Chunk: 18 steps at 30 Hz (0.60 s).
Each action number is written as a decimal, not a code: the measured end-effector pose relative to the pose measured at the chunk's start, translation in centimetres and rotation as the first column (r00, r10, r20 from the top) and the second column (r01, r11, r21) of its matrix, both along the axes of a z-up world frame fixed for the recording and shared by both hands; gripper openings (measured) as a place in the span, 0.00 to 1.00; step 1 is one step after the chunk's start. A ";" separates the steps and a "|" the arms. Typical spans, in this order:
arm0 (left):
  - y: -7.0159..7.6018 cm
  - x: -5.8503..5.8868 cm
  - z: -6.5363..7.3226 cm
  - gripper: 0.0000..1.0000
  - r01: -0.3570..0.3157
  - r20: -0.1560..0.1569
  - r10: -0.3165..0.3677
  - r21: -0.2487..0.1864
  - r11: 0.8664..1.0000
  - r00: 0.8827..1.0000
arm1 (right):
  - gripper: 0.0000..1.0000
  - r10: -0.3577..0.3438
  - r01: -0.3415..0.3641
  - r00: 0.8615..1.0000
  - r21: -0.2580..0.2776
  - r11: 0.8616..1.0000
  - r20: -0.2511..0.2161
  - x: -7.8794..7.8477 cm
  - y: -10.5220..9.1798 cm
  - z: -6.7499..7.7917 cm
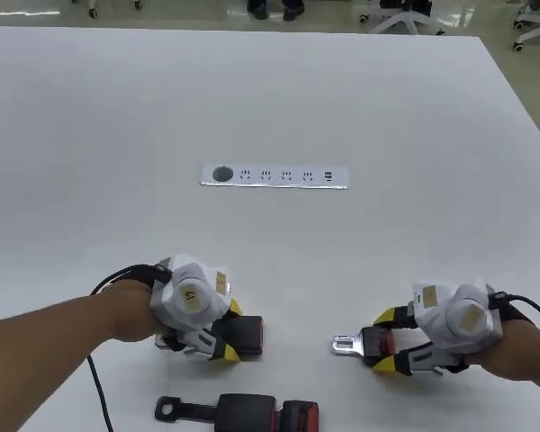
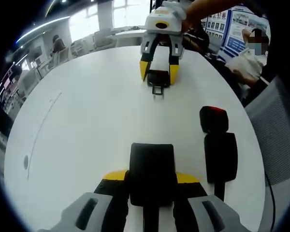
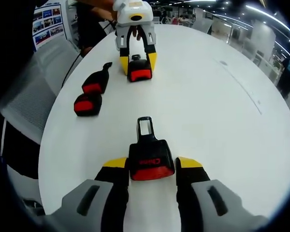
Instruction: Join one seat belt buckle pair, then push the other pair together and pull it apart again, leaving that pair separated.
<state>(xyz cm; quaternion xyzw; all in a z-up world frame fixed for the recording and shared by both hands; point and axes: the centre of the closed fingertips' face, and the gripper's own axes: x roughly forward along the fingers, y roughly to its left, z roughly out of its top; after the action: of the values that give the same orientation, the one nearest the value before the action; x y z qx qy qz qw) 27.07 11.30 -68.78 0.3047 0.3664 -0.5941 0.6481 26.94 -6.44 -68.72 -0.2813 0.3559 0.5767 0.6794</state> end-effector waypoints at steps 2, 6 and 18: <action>0.0 -0.1 0.0 0.36 -0.001 0.004 0.001 0.005 1.000 1.000 | 0.46 -0.060 0.061 0.998 0.023 0.998 -0.022 0.1 0.1 0.1; 0.1 -0.5 0.2 0.49 -0.055 -0.033 0.055 -0.009 0.998 0.998 | 0.59 -0.145 0.145 0.989 0.058 0.988 -0.009 1.0 -0.2 0.4; 2.6 2.7 2.1 0.70 -0.428 0.030 0.433 -0.097 0.898 0.901 | 0.79 -0.458 0.444 0.888 0.197 0.874 0.033 1.9 -0.6 2.3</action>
<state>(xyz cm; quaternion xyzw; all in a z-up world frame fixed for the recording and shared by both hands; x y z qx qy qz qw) 29.81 13.92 -66.64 0.2023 0.3813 -0.4437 0.7854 28.80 -7.04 -66.45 -0.1489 0.3299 0.4212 0.8316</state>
